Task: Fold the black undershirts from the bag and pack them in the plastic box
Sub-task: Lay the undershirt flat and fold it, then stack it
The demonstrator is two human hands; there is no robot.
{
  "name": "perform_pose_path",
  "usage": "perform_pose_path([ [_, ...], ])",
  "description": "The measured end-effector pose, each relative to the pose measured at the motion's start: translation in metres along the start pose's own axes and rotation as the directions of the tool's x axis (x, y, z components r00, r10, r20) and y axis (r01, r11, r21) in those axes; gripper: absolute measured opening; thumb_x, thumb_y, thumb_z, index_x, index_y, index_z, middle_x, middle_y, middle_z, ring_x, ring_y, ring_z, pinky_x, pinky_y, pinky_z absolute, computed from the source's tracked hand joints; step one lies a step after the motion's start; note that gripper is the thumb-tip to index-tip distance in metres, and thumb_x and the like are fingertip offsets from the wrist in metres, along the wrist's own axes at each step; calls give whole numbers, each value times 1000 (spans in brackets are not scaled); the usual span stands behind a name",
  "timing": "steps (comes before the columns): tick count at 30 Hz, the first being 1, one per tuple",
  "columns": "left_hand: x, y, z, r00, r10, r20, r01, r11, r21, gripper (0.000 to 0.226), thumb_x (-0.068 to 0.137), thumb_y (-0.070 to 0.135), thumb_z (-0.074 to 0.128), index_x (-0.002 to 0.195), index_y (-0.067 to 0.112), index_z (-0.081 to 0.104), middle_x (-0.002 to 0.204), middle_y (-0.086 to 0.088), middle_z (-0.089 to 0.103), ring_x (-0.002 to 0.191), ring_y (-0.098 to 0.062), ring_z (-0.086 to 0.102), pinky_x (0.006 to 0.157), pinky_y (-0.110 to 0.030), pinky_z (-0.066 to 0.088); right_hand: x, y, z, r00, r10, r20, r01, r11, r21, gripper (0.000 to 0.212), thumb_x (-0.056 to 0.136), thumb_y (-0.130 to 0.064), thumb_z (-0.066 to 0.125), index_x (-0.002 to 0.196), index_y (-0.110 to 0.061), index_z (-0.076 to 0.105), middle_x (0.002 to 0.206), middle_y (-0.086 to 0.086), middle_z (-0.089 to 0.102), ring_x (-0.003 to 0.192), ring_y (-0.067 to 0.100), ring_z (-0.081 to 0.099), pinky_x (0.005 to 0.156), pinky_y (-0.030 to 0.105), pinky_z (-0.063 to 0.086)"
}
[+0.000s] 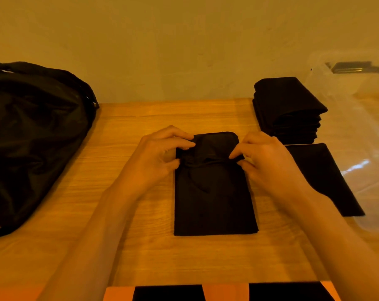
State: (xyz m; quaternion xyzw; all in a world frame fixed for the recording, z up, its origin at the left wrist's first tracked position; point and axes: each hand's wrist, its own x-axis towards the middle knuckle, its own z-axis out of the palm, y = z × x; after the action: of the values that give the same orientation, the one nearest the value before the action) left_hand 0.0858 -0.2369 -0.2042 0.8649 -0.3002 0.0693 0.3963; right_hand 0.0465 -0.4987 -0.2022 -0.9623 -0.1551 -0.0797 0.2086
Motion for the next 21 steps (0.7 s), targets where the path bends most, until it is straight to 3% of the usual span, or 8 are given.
perform_pose_path([
  [6, 0, -4, 1, 999, 4, 38, -4, 1000, -6, 48, 74, -22, 72, 110, 9, 76, 100, -1, 70, 95, -6, 68, 84, -15, 53, -1, 6, -2, 998, -53, 17, 52, 998, 30, 28, 86, 1, 72, 105, -20, 75, 105, -5, 64, 101, 15, 61, 85, 39, 56],
  [10, 0, -8, -1, 999, -6, 48, 6, 1000, -8, 45, 77, -20, 73, 110, 9, 76, 104, -1, 68, 96, -5, 68, 84, -18, 55, -4, 8, -2, 996, -87, 25, 85, 995, 47, 28, 90, 0, 68, 112, -16, 75, 109, -4, 65, 102, 15, 62, 86, 34, 56],
  [17, 2, -7, -4, 997, 9, 74, -16, 996, 90, 44, 78, -16, 74, 113, 12, 76, 112, 1, 66, 104, -3, 65, 90, -19, 53, -8, 8, -1, 987, -152, 58, 153, 988, -11, 42, 83, 11, 71, 120, -10, 73, 110, 3, 68, 97, 19, 67, 77, 38, 61],
  [19, -1, 0, -5, 995, -81, 58, 73, 989, 129, 48, 79, -12, 74, 119, 16, 72, 119, 5, 62, 107, 2, 59, 92, -11, 47, -15, 4, -5, 996, -84, 13, 83, 996, 31, 41, 89, 1, 68, 128, -14, 68, 116, -3, 66, 98, 11, 65, 80, 28, 59],
  [21, -11, 17, -3, 952, -306, -30, 307, 940, 145, 44, 85, 2, 73, 121, 25, 64, 118, 12, 55, 99, 8, 54, 82, -3, 43, -29, -6, -12, 991, 115, -75, -107, 989, 105, 35, 93, -15, 66, 127, -21, 65, 107, -12, 62, 84, -1, 61, 70, 13, 50],
])
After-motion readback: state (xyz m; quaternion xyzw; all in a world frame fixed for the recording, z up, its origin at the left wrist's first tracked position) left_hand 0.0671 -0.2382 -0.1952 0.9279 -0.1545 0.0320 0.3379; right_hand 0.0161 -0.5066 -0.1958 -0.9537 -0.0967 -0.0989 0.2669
